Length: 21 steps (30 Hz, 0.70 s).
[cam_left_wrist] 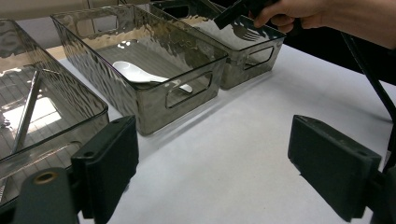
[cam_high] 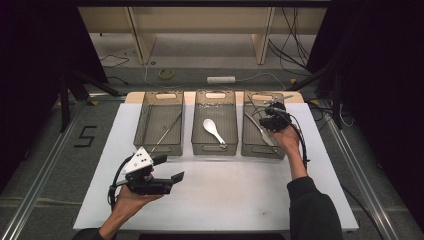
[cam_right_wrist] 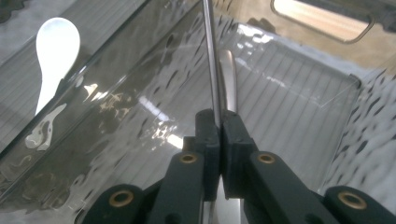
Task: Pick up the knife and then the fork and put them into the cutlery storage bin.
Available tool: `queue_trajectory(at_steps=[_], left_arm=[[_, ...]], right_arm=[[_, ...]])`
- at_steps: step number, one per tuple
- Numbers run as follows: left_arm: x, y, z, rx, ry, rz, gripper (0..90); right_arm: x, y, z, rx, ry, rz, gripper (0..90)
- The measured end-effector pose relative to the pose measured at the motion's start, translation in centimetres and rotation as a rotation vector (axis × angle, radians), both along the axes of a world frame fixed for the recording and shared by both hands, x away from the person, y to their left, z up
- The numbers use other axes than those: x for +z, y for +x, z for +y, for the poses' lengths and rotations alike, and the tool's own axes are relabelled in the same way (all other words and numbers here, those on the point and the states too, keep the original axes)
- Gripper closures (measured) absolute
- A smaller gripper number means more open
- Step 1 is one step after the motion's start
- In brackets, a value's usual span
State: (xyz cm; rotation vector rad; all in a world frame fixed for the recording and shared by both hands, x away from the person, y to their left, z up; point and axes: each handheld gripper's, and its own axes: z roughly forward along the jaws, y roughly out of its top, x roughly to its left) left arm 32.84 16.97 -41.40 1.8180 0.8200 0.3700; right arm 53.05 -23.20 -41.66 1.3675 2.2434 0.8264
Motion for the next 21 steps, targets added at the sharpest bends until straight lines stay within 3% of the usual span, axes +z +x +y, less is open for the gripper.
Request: queue_trajectory(at_steps=[9,12,15,21], left_arm=[[0.0,0.0,-0.1,0.002,-0.006,0.003,15.8],[0.0,0.0,0.0,-0.003,0.003,0.002,15.8],[0.0,0.0,-0.1,-0.002,-0.001,0.005,15.7],[0.0,0.0,0.0,0.0,-0.003,0.005,15.7]], right_arm=[[-0.7,0.3,0.1,-0.034,0.001,0.065,86.1],[-0.6,0.3,0.1,-0.049,0.017,0.08,70.9],[0.0,0.0,0.1,-0.031,0.031,0.076,62.0],[1.5,-1.6,0.0,0.002,0.074,0.015,47.6]])
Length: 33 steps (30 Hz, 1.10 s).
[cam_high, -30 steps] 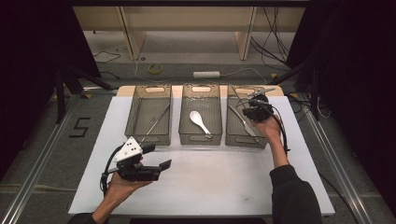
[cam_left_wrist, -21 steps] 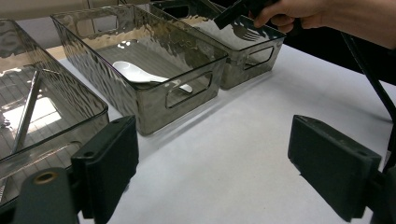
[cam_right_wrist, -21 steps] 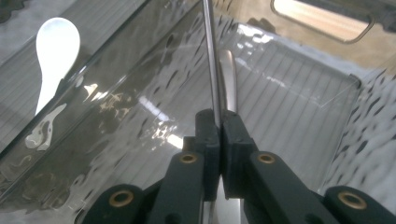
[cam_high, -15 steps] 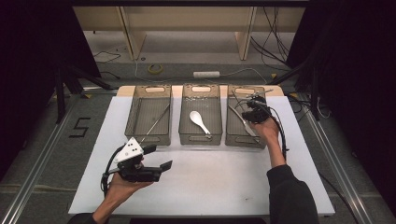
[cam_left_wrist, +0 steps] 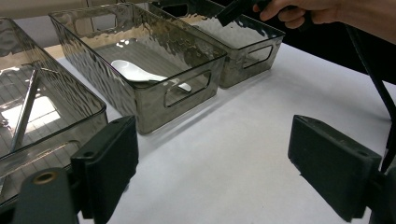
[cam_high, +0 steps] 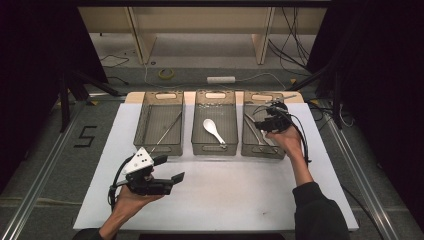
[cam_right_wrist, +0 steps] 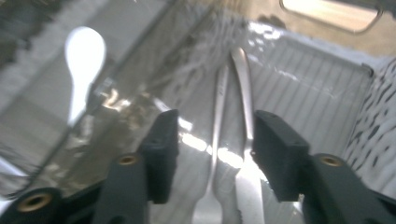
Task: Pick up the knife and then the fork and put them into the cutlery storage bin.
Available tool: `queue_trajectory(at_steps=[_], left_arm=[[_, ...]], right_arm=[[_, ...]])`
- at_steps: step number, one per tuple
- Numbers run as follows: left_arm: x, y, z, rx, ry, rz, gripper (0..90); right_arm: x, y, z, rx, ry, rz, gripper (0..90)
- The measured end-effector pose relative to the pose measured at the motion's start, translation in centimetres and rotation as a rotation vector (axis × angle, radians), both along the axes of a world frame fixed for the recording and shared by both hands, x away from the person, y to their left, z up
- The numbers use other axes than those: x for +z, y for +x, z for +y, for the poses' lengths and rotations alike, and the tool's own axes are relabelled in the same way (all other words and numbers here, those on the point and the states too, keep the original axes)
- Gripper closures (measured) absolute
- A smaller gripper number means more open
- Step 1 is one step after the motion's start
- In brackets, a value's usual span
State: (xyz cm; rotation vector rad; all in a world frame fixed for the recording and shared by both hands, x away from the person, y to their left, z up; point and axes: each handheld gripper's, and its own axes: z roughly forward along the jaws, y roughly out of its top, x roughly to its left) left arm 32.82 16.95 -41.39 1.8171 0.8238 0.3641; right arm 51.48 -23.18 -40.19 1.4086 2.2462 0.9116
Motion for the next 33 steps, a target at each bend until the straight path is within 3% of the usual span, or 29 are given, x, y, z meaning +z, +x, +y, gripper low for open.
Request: queue_trajectory(at_steps=[6,18,24,33], left_arm=[[0.0,0.0,0.0,0.001,0.0,0.002,15.7],[-0.1,0.4,-0.2,0.0,0.0,0.013,15.6],[-0.1,0.5,-0.2,0.003,-0.003,0.018,15.6],[-0.2,0.4,-0.1,0.0,0.004,0.02,15.6]], right_arm=[[1.0,-2.7,0.2,0.053,0.082,-0.074,40.7],[1.3,-8.3,0.6,0.135,0.215,-0.186,32.3],[1.1,-10.3,0.7,0.172,0.268,-0.208,31.0],[0.1,-12.9,1.4,0.221,0.287,-0.237,29.3]])
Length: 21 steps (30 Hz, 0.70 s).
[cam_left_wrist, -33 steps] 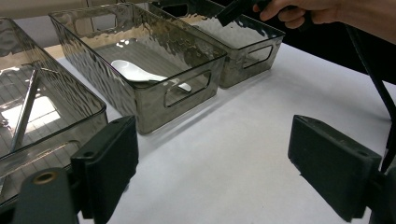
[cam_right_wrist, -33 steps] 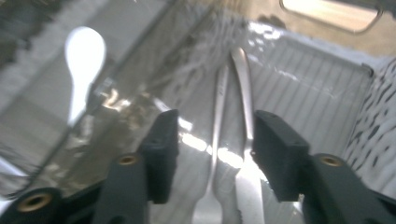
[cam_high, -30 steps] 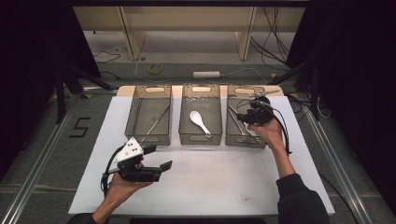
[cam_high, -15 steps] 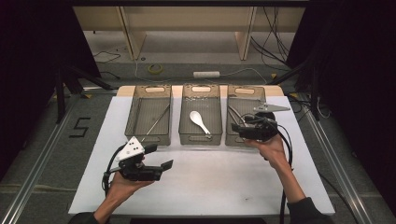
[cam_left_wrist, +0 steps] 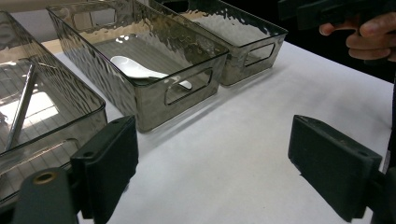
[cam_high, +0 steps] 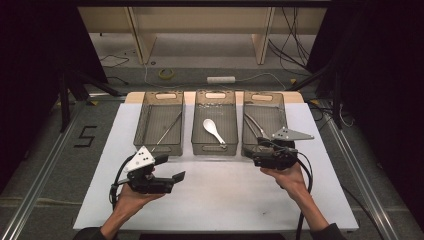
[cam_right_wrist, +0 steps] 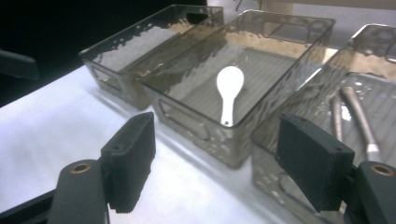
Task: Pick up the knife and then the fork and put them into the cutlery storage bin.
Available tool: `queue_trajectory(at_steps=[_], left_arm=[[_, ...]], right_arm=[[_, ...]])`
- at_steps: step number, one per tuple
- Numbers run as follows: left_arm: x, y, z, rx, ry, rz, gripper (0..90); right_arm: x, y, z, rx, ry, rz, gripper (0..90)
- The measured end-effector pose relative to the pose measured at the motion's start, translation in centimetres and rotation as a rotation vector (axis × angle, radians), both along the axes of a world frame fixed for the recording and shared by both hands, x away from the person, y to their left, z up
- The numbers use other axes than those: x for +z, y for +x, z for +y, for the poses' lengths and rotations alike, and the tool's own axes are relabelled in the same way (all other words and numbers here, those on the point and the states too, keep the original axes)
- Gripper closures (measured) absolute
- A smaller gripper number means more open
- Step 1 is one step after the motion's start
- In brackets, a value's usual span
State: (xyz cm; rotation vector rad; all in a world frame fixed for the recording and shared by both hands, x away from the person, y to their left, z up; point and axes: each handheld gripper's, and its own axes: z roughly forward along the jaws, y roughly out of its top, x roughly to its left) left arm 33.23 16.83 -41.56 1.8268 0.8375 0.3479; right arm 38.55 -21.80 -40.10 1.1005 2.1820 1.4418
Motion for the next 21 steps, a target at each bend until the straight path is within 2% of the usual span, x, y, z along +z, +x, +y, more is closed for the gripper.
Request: queue_trajectory(at_steps=[9,21], left_arm=[[0.0,-0.3,0.1,-0.009,0.005,-0.005,15.6],[0.0,-0.4,0.1,-0.021,0.01,-0.002,15.5]], right_arm=[[-0.4,-2.2,0.4,0.047,-0.001,-0.014,26.9],[-1.0,-4.4,0.2,0.071,0.019,-0.034,26.5]])
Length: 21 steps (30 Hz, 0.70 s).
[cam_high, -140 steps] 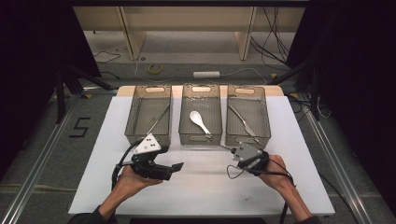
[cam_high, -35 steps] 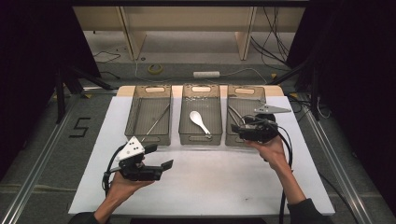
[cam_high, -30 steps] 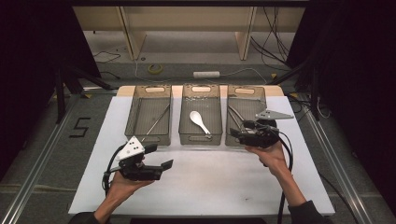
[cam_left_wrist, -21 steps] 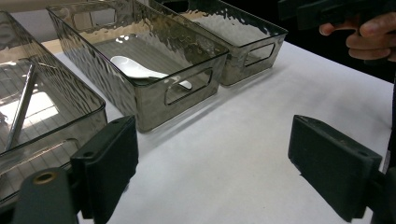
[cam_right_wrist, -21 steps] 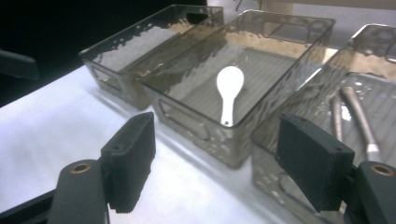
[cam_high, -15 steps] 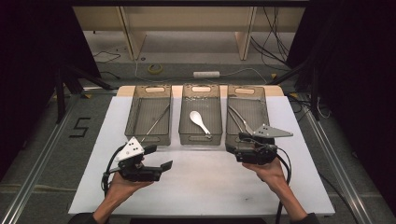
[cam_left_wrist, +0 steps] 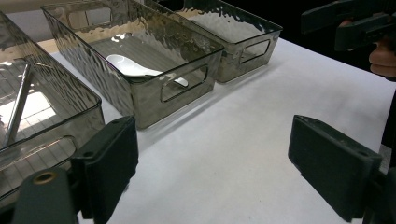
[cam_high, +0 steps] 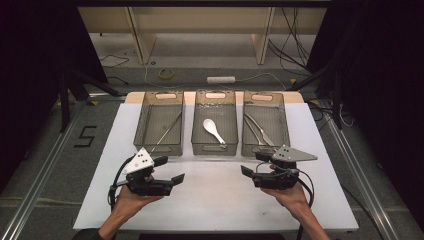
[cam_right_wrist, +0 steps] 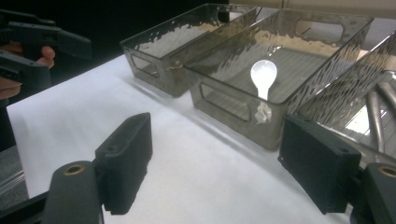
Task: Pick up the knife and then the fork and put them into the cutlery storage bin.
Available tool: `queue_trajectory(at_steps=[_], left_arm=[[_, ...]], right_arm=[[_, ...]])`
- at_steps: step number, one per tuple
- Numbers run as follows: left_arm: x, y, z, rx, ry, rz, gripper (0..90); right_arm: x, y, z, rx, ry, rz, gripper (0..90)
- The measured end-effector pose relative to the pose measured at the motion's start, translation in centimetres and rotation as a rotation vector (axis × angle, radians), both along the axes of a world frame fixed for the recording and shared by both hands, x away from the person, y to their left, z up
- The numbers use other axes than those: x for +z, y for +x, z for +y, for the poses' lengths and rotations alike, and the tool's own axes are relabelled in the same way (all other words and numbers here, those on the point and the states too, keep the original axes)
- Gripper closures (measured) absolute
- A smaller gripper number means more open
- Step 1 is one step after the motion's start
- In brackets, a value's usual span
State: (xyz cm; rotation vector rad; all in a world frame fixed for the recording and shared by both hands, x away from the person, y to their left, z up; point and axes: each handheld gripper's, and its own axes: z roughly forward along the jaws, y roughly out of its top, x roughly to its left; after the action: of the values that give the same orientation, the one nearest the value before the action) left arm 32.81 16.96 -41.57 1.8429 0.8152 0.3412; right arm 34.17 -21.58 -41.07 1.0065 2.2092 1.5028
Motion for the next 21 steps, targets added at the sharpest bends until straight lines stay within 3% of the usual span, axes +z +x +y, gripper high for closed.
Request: queue_trajectory(at_steps=[17,21], left_arm=[[-0.1,-0.1,-0.1,-0.016,-0.002,0.007,15.6],[-0.1,-0.2,-0.1,-0.021,-0.003,0.01,15.6]], right_arm=[[-1.3,-1.8,-1.2,-0.033,0.006,-0.023,25.2],[-1.6,-1.9,-1.4,-0.048,0.0,-0.011,23.6]])
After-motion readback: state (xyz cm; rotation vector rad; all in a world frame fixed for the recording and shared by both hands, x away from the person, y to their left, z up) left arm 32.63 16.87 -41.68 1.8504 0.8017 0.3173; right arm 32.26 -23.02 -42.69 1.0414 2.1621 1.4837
